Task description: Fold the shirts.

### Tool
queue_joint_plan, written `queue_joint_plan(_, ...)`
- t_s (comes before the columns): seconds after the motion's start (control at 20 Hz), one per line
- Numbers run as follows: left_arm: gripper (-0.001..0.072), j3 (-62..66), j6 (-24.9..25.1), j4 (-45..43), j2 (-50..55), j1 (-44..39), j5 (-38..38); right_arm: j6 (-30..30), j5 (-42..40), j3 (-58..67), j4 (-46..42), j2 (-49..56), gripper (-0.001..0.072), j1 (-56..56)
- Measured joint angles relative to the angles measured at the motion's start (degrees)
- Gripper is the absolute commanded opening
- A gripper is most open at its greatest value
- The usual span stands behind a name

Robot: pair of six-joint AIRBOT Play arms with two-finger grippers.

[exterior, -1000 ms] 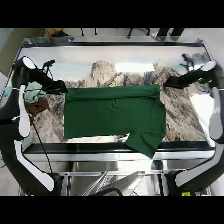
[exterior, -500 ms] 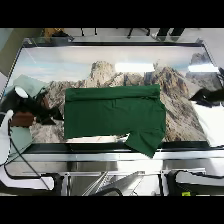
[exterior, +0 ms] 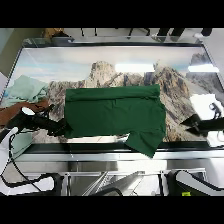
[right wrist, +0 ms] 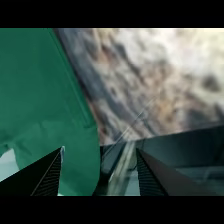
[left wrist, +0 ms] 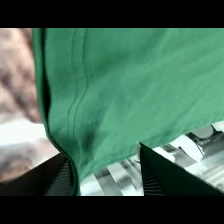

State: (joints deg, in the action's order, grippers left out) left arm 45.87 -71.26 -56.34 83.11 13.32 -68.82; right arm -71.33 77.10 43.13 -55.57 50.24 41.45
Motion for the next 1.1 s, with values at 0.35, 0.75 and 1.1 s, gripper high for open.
queue_joint_plan(0.35, 0.0015, 4.66, 1.29, 0.48, -0.04, -3.19, 2.19, 1.92, -5.88, -14.32, 4.11, 0.02, 0.0513, -9.18)
queue_joint_plan(0.75, 0.0013, 6.05, 1.31, 0.48, -0.09, -3.52, 0.85, 7.02, -13.20, -16.37, 12.76, 4.52, 0.0022, -21.35)
queue_joint_plan(1.1, 0.0013, 4.68, -3.74, -7.82, -2.62, -0.13, -5.68, -8.04, -4.35, -14.53, -4.68, -3.28, 0.0021, -22.34)
